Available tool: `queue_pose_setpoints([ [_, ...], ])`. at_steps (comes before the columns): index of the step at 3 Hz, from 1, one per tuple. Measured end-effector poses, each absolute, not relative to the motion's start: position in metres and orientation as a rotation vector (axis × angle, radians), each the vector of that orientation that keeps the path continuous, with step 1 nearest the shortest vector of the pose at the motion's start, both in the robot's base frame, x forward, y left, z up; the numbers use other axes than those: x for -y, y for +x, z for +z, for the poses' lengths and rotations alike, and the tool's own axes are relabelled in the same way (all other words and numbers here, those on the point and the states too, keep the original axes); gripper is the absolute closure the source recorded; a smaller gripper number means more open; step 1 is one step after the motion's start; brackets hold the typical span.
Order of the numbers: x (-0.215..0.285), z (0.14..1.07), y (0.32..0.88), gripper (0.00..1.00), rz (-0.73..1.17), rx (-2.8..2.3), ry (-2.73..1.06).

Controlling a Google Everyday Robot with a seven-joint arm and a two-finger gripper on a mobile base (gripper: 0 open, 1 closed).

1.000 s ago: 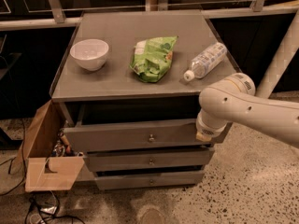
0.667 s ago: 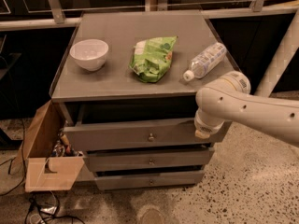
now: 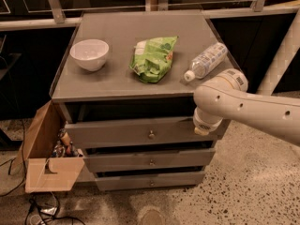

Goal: Close top drawer

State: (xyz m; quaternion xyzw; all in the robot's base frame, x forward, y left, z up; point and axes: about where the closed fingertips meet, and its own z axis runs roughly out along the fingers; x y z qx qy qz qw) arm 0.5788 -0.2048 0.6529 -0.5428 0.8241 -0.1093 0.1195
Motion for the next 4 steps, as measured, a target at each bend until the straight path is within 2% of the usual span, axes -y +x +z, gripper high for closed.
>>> queue_pose_setpoints([
  [3, 0.2048, 0.6528, 0.5788, 0.05, -0.32, -2.409, -1.587],
  [4, 0.2048, 0.6528, 0.5788, 0.0, -0.32, -2.409, -1.587],
])
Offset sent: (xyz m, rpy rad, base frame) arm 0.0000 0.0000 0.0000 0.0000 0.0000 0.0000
